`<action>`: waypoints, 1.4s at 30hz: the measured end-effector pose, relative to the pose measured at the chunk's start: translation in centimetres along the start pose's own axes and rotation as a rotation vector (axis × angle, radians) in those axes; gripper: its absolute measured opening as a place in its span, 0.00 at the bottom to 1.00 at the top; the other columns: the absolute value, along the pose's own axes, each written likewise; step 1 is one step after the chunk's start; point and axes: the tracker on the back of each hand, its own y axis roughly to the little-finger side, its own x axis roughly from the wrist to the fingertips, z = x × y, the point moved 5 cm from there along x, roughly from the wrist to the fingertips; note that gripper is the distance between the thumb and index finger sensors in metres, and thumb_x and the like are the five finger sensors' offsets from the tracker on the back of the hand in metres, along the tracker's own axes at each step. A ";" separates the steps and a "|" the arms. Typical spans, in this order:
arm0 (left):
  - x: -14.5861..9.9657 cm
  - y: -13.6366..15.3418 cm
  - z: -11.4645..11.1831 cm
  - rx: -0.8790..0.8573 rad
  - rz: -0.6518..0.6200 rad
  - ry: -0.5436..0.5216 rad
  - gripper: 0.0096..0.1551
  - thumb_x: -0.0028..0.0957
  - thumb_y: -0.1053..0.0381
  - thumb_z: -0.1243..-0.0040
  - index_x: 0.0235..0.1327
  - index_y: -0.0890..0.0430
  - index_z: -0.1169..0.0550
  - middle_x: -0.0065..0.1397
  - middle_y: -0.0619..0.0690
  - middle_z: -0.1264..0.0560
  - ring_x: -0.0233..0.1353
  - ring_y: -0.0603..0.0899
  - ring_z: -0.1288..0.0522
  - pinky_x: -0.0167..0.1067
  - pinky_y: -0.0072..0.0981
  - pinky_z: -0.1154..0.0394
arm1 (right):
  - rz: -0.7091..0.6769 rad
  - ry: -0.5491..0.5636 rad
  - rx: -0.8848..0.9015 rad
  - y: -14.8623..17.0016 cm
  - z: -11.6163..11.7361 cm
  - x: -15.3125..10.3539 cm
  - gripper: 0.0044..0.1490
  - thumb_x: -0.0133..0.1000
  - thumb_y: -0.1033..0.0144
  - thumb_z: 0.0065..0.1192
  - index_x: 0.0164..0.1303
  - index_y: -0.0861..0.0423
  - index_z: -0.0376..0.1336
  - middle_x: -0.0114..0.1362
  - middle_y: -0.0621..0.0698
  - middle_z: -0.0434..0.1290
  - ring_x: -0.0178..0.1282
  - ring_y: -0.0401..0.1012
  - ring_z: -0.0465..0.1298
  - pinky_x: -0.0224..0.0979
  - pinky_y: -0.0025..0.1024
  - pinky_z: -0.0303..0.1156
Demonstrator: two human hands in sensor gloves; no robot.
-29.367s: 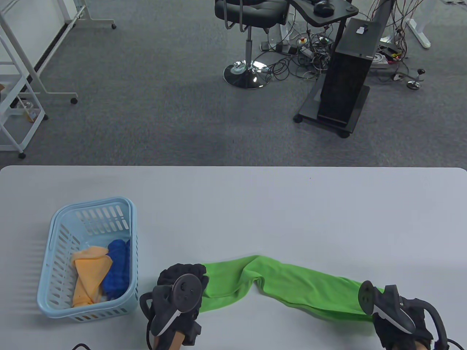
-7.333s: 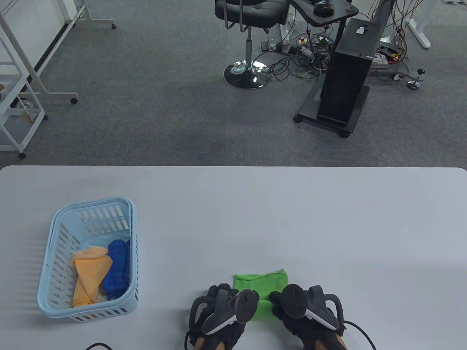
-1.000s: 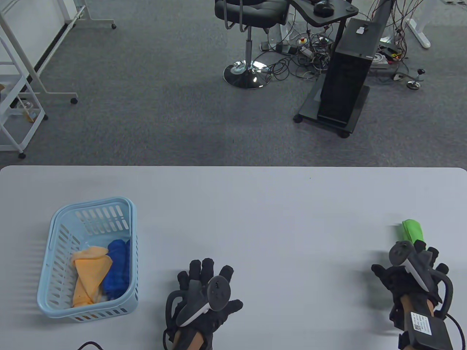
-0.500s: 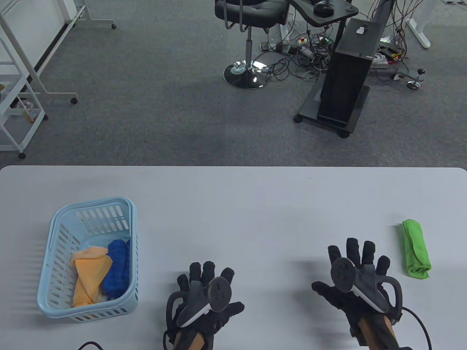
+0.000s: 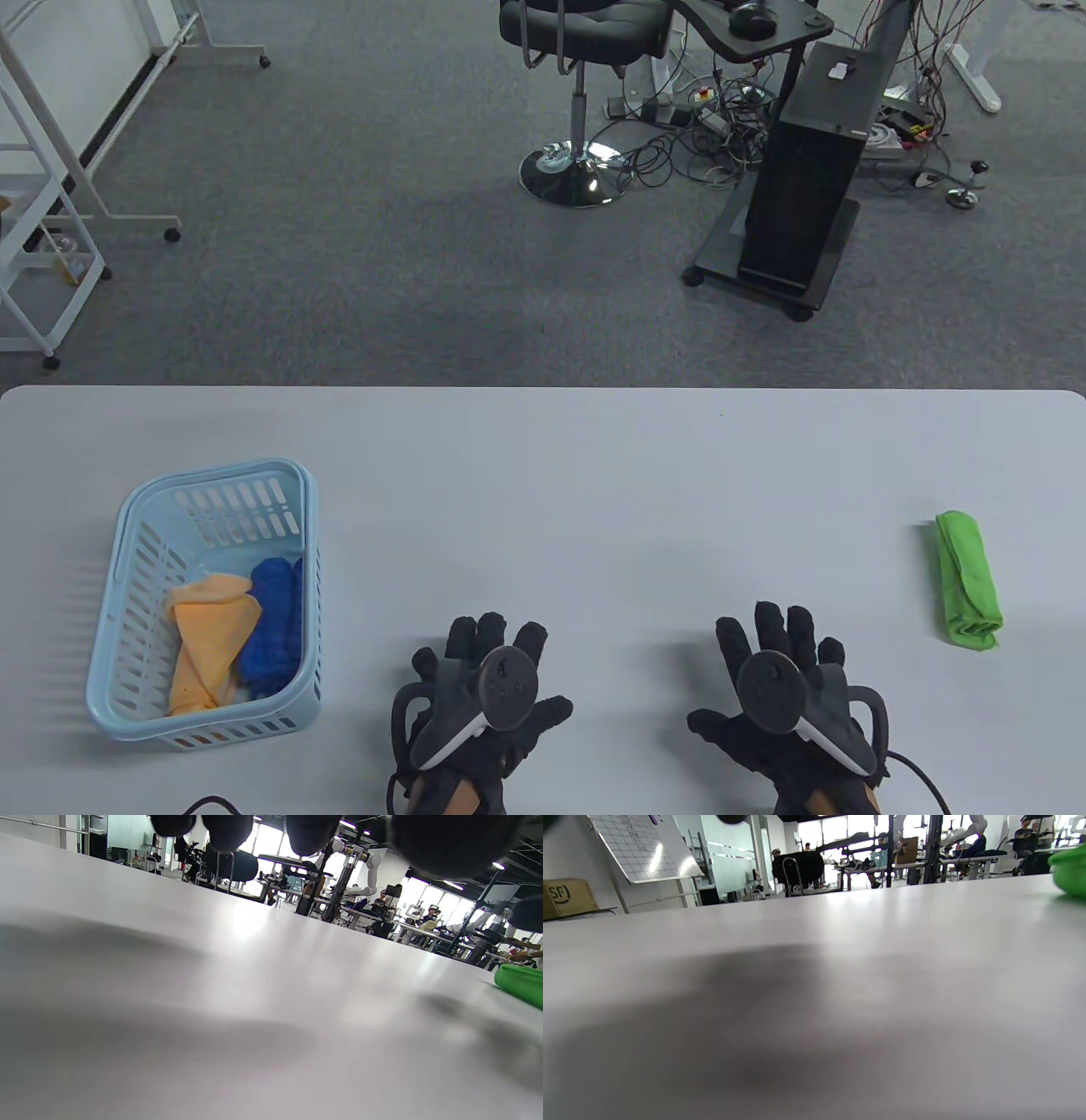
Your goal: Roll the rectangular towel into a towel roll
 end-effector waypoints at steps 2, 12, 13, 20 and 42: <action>-0.1 -0.2 0.4 0.020 0.008 -0.007 0.54 0.37 0.27 0.44 0.80 0.42 0.40 0.85 0.62 0.47 0.83 0.75 0.50 0.64 0.86 0.52 | 0.002 0.004 -0.006 0.0 0.1 0.0 0.68 0.29 0.26 0.55 0.77 0.44 0.40 0.81 0.56 0.33 0.80 0.58 0.32 0.74 0.70 0.34; 0.2 3.8 12.6 -0.066 0.207 -0.145 0.41 0.44 0.38 0.46 0.76 0.43 0.31 0.85 0.61 0.46 0.83 0.73 0.49 0.68 0.82 0.50 | -0.001 -0.004 0.022 0.0 0.3 0.4 0.65 0.32 0.29 0.55 0.77 0.46 0.41 0.81 0.56 0.34 0.81 0.56 0.33 0.75 0.69 0.35; 0.2 4.7 13.7 -0.068 0.229 -0.144 0.40 0.45 0.38 0.45 0.77 0.40 0.33 0.85 0.61 0.47 0.83 0.72 0.47 0.68 0.82 0.47 | -0.001 -0.005 0.021 0.1 0.2 0.4 0.65 0.32 0.29 0.55 0.77 0.46 0.41 0.81 0.56 0.34 0.81 0.56 0.33 0.75 0.69 0.35; 0.0 15.0 21.0 -0.031 0.515 -0.090 0.43 0.41 0.33 0.41 0.76 0.31 0.36 0.81 0.61 0.35 0.72 0.70 0.27 0.62 0.71 0.31 | 0.013 -0.026 0.020 0.6 0.4 0.5 0.65 0.33 0.30 0.55 0.77 0.47 0.40 0.81 0.57 0.35 0.81 0.57 0.34 0.75 0.69 0.36; 4.3 30.2 11.7 0.110 0.965 0.387 0.46 0.42 0.47 0.31 0.73 0.27 0.39 0.65 0.64 0.17 0.54 0.63 0.10 0.47 0.54 0.16 | 0.071 -0.145 0.013 1.9 2.1 1.1 0.64 0.35 0.32 0.54 0.78 0.48 0.39 0.81 0.58 0.34 0.80 0.57 0.33 0.75 0.68 0.35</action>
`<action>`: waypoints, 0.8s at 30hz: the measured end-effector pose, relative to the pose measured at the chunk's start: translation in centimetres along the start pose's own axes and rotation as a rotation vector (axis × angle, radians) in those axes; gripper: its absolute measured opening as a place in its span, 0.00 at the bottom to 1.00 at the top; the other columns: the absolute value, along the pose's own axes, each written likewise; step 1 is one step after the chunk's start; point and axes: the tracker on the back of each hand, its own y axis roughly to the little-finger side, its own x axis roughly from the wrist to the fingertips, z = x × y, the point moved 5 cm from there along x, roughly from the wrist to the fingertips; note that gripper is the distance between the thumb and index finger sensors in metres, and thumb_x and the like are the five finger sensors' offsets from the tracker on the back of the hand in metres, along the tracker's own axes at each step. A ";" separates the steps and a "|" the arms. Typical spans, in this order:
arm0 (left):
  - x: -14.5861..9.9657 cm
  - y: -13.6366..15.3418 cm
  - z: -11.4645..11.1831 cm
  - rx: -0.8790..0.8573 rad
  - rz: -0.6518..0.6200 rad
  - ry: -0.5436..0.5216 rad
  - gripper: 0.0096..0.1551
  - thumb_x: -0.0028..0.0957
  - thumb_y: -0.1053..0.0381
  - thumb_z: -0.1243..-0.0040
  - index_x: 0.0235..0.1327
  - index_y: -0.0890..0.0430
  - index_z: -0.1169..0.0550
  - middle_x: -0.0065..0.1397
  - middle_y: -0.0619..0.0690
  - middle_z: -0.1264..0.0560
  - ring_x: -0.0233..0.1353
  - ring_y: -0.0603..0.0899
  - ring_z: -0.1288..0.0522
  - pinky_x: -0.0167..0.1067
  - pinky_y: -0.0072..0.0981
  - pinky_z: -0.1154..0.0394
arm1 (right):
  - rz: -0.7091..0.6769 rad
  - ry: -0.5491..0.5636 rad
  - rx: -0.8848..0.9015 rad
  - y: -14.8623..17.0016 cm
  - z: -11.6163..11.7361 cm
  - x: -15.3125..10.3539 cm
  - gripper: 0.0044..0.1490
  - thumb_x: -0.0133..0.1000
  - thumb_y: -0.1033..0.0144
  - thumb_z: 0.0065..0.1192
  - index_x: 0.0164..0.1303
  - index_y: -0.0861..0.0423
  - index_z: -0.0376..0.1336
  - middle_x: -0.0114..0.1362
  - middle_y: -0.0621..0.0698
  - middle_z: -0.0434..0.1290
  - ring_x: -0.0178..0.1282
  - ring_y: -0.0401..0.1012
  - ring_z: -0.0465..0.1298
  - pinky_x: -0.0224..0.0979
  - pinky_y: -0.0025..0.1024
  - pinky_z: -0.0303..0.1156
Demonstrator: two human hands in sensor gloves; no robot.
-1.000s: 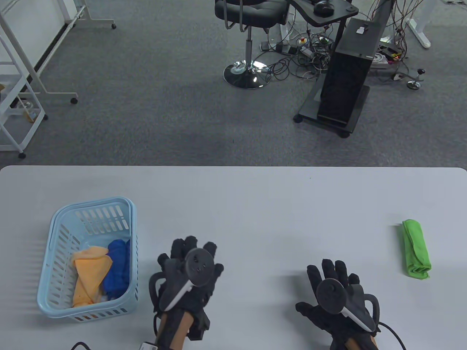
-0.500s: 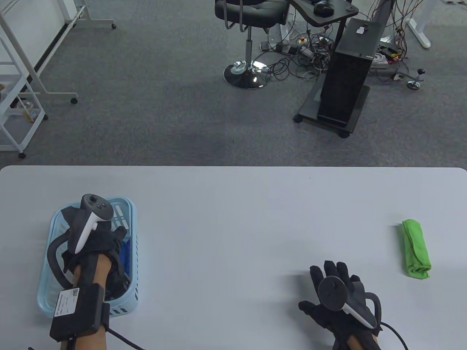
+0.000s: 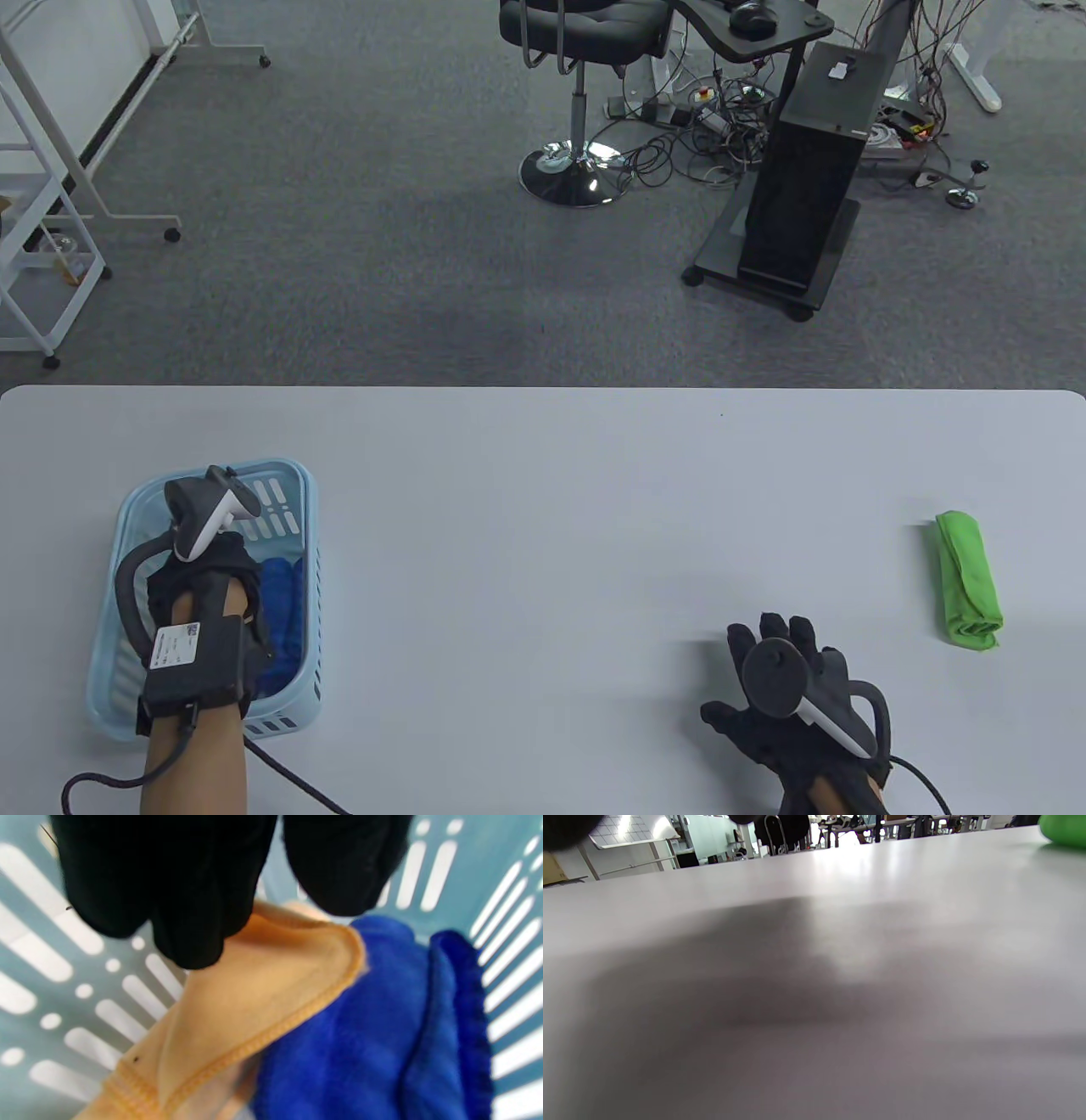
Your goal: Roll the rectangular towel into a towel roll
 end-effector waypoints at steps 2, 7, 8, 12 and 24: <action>0.9 -0.1 -0.8 -0.003 -0.005 0.035 0.49 0.41 0.48 0.29 0.72 0.26 0.42 0.64 0.63 0.16 0.53 0.61 0.10 0.46 0.53 0.15 | 0.010 -0.010 0.000 0.2 0.1 0.1 0.64 0.35 0.32 0.54 0.78 0.48 0.39 0.81 0.58 0.33 0.80 0.57 0.32 0.75 0.68 0.35; 2.8 -0.5 -2.6 0.097 0.012 0.076 0.52 0.39 0.48 0.26 0.72 0.24 0.44 0.69 0.62 0.22 0.58 0.62 0.13 0.52 0.58 0.19 | 0.031 -0.026 0.001 0.8 0.4 0.4 0.63 0.35 0.32 0.54 0.78 0.48 0.39 0.81 0.58 0.34 0.80 0.57 0.32 0.75 0.68 0.35; 2.9 -0.5 -2.8 0.111 0.017 0.077 0.48 0.40 0.49 0.27 0.71 0.26 0.38 0.70 0.61 0.23 0.59 0.62 0.15 0.55 0.60 0.22 | 0.035 -0.031 0.000 0.9 0.5 0.4 0.63 0.35 0.32 0.53 0.78 0.48 0.39 0.81 0.58 0.34 0.80 0.57 0.32 0.75 0.68 0.35; 2.6 -1.2 -1.9 0.107 -0.022 -0.040 0.28 0.40 0.51 0.27 0.56 0.36 0.20 0.61 0.58 0.16 0.52 0.59 0.12 0.53 0.55 0.19 | 0.046 -0.037 0.000 1.1 0.6 0.5 0.63 0.36 0.32 0.53 0.78 0.48 0.39 0.80 0.58 0.34 0.80 0.57 0.32 0.75 0.68 0.35; -12.0 -1.9 10.5 0.000 -0.063 -0.431 0.27 0.39 0.52 0.25 0.55 0.48 0.18 0.56 0.59 0.13 0.48 0.58 0.11 0.53 0.56 0.20 | 0.008 -0.027 0.022 0.0 -0.2 -0.1 0.63 0.36 0.33 0.53 0.78 0.48 0.39 0.80 0.57 0.32 0.79 0.57 0.30 0.75 0.67 0.33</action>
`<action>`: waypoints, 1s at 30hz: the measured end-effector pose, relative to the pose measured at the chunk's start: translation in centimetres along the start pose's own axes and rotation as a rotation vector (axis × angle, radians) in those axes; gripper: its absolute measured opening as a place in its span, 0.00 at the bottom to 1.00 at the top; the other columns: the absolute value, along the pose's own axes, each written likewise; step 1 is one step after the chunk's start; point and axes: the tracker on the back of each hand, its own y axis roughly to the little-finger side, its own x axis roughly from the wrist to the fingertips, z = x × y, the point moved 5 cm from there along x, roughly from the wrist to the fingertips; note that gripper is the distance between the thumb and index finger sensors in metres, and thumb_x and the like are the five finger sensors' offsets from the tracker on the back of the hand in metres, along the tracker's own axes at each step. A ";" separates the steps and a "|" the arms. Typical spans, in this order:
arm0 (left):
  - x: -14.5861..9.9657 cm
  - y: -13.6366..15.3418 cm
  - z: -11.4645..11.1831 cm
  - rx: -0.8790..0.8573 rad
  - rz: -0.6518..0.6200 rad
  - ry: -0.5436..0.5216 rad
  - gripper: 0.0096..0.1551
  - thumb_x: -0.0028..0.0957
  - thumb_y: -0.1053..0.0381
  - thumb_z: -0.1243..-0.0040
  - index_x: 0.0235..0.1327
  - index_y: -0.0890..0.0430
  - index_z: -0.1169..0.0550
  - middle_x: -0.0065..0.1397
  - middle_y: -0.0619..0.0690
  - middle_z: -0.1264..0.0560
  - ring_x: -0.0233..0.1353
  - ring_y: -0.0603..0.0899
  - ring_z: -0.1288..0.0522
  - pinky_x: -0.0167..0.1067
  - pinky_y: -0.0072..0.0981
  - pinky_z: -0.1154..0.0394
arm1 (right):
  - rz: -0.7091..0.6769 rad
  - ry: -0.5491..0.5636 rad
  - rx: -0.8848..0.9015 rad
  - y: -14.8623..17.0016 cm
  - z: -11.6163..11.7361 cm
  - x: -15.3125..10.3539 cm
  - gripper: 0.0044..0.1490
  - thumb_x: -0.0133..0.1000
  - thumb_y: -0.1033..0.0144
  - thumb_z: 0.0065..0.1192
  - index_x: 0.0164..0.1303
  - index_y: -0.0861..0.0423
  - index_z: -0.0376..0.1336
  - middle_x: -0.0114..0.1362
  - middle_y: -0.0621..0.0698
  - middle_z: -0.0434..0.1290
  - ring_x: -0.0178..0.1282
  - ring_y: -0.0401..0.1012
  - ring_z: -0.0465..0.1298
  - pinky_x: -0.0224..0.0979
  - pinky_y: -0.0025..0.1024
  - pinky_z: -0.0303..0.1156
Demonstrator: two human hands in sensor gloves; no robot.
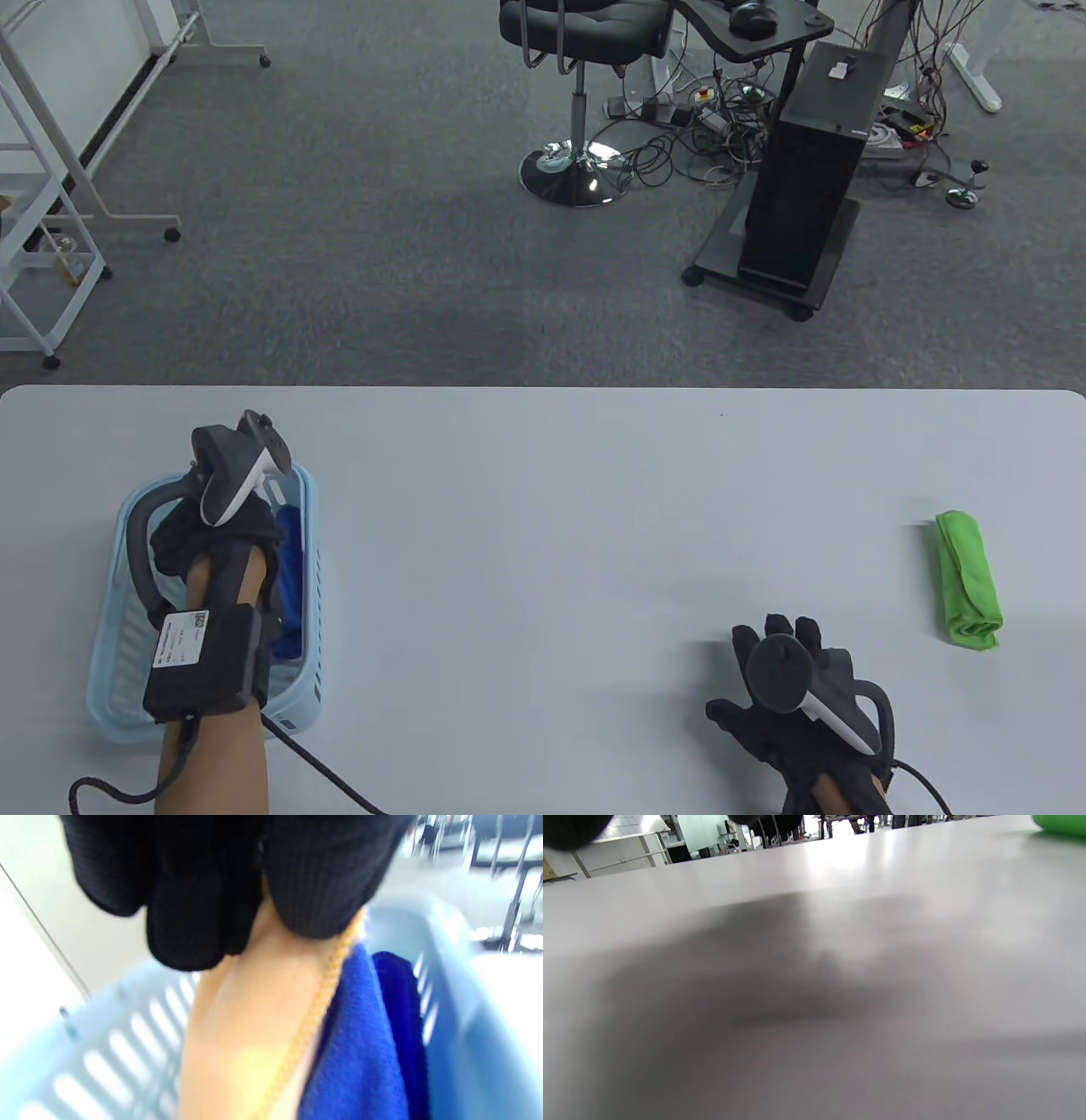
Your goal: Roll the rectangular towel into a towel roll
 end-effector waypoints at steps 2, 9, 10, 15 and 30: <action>-2.7 0.3 4.0 -0.051 0.007 -0.120 0.27 0.39 0.52 0.25 0.55 0.49 0.18 0.56 0.60 0.13 0.48 0.58 0.11 0.53 0.56 0.21 | -0.012 0.003 0.004 -0.2 -0.1 -0.1 0.63 0.36 0.33 0.54 0.78 0.48 0.39 0.80 0.57 0.32 0.79 0.57 0.30 0.75 0.67 0.33; -7.1 1.3 9.0 -0.036 0.047 -0.250 0.28 0.38 0.51 0.25 0.55 0.51 0.17 0.52 0.59 0.11 0.45 0.57 0.10 0.51 0.55 0.19 | -0.043 0.009 0.022 -0.7 -0.4 -0.5 0.63 0.36 0.33 0.53 0.78 0.48 0.39 0.80 0.57 0.32 0.79 0.57 0.30 0.75 0.67 0.33; -7.9 1.3 9.3 -0.064 0.028 -0.283 0.28 0.38 0.50 0.25 0.55 0.51 0.17 0.52 0.59 0.11 0.45 0.56 0.10 0.51 0.55 0.19 | -0.048 0.009 0.025 -0.8 -0.5 -0.5 0.63 0.36 0.33 0.53 0.78 0.48 0.39 0.80 0.57 0.32 0.80 0.56 0.30 0.75 0.67 0.33; -13.8 -0.3 11.6 -0.333 -0.224 -0.404 0.28 0.40 0.49 0.28 0.56 0.50 0.18 0.53 0.58 0.12 0.45 0.55 0.10 0.51 0.54 0.19 | -0.063 0.013 0.025 -1.1 -0.5 -0.5 0.62 0.37 0.33 0.53 0.78 0.49 0.39 0.80 0.57 0.32 0.80 0.56 0.30 0.75 0.67 0.33; -19.6 -14.5 -12.3 -1.026 -0.820 0.225 0.27 0.41 0.50 0.29 0.55 0.54 0.17 0.44 0.61 0.09 0.38 0.55 0.07 0.43 0.52 0.16 | -0.038 -0.006 0.010 -0.6 -0.2 -0.4 0.62 0.37 0.34 0.53 0.78 0.49 0.40 0.80 0.58 0.33 0.80 0.57 0.31 0.75 0.67 0.34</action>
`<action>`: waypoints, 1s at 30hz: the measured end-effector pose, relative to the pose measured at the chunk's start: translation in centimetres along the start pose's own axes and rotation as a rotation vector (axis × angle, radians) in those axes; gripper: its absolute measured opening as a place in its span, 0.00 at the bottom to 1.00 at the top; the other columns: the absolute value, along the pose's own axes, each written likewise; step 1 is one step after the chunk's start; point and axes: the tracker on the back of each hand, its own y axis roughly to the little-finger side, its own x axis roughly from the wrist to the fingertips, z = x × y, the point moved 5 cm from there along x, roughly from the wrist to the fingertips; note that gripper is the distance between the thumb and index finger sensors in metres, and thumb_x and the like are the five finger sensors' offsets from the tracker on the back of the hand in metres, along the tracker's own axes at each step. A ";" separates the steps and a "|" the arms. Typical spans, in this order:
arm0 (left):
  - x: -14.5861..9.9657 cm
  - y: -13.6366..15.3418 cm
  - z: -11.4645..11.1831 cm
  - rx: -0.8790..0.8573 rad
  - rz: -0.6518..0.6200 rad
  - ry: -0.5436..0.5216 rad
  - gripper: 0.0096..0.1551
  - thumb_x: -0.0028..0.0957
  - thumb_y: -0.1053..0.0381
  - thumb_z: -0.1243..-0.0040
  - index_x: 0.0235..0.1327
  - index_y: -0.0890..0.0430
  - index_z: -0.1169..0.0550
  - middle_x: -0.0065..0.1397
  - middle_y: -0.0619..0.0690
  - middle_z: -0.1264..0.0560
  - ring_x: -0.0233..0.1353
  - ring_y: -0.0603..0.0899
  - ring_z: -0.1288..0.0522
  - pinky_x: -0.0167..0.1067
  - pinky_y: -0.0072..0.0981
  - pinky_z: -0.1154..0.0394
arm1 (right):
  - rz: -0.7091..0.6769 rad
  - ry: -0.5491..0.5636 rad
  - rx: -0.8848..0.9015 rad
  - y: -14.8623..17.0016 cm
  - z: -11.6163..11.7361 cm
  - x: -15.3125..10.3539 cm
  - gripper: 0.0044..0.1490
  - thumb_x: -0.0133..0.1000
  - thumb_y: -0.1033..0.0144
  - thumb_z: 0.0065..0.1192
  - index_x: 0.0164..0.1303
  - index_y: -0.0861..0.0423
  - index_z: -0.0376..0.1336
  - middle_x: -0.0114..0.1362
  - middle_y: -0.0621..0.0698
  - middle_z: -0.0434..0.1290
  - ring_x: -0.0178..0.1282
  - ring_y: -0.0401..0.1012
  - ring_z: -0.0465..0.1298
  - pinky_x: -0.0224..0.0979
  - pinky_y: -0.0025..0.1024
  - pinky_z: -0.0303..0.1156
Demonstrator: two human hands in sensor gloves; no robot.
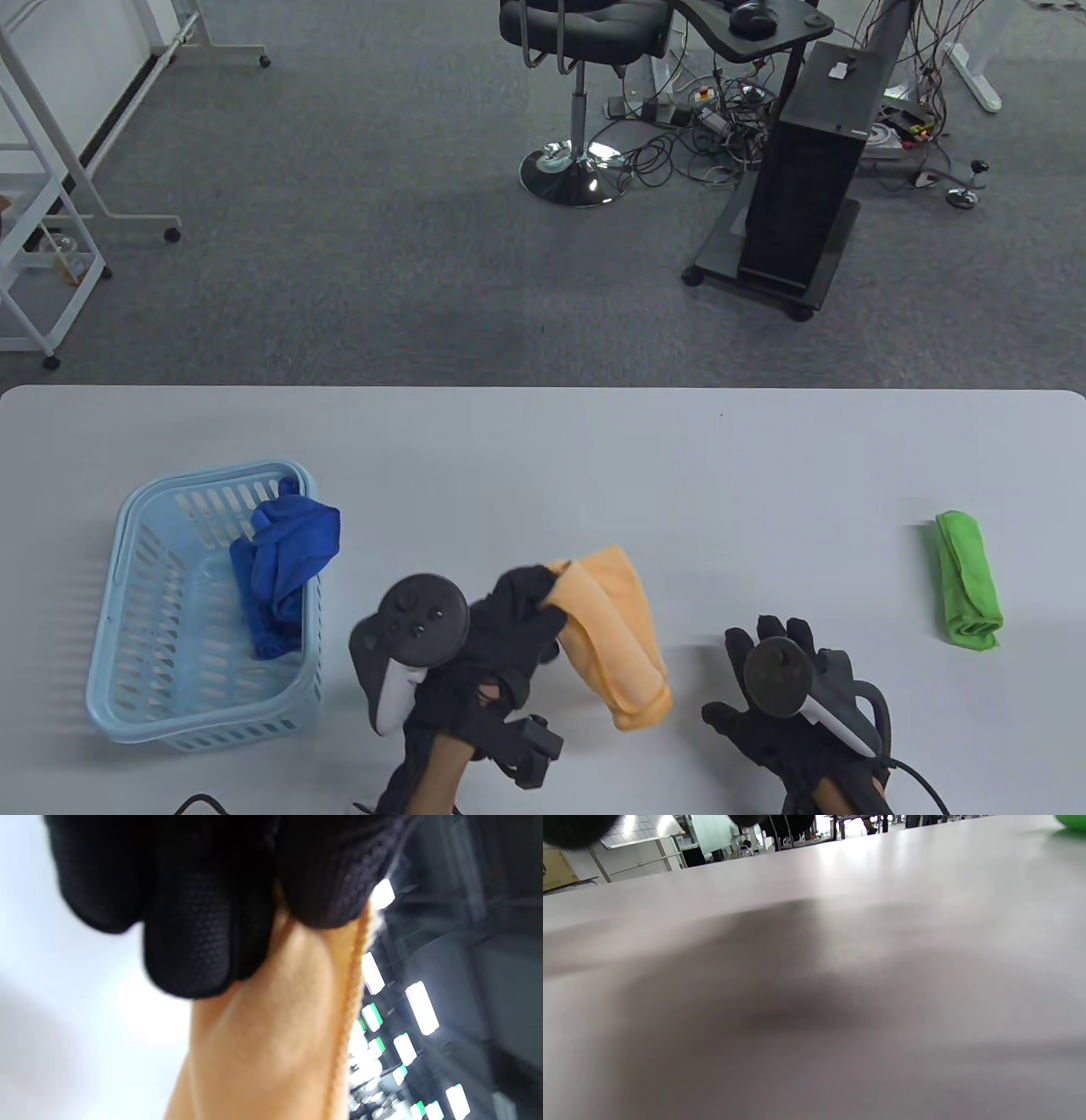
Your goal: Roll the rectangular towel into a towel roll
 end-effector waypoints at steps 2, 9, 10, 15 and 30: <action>0.4 3.1 -2.4 0.060 0.068 0.052 0.26 0.41 0.47 0.30 0.50 0.57 0.16 0.38 0.60 0.07 0.33 0.53 0.06 0.39 0.49 0.15 | 0.004 0.000 0.002 0.1 0.0 0.1 0.62 0.37 0.34 0.53 0.78 0.49 0.40 0.80 0.58 0.33 0.80 0.57 0.31 0.75 0.67 0.34; -0.2 5.6 -3.5 0.043 0.101 -0.056 0.24 0.43 0.44 0.34 0.36 0.64 0.13 0.21 0.58 0.06 0.17 0.48 0.07 0.27 0.44 0.13 | -0.119 0.018 0.218 -2.0 -1.0 -0.9 0.56 0.38 0.36 0.54 0.77 0.47 0.48 0.81 0.57 0.42 0.82 0.56 0.39 0.76 0.67 0.38; -0.3 5.4 -3.4 0.062 0.098 -0.069 0.24 0.43 0.44 0.34 0.35 0.64 0.13 0.20 0.57 0.06 0.16 0.48 0.07 0.26 0.43 0.13 | -0.178 0.013 0.293 -3.0 -1.1 -1.2 0.55 0.37 0.35 0.54 0.76 0.46 0.50 0.81 0.56 0.45 0.82 0.55 0.43 0.76 0.67 0.41; -0.3 5.5 -4.6 -0.106 0.105 0.007 0.26 0.44 0.43 0.38 0.33 0.65 0.14 0.19 0.54 0.06 0.14 0.45 0.07 0.26 0.40 0.12 | -0.331 -0.073 0.328 -7.6 0.0 -2.5 0.62 0.31 0.33 0.63 0.72 0.48 0.46 0.80 0.55 0.45 0.83 0.54 0.49 0.78 0.69 0.42; -1.0 5.9 -1.1 0.002 0.143 -0.130 0.27 0.45 0.43 0.38 0.43 0.63 0.15 0.29 0.59 0.07 0.23 0.53 0.07 0.34 0.49 0.15 | -0.058 0.409 0.413 -1.4 -5.0 -2.6 0.29 0.37 0.55 0.66 0.46 0.51 0.75 0.64 0.51 0.73 0.66 0.49 0.76 0.73 0.60 0.62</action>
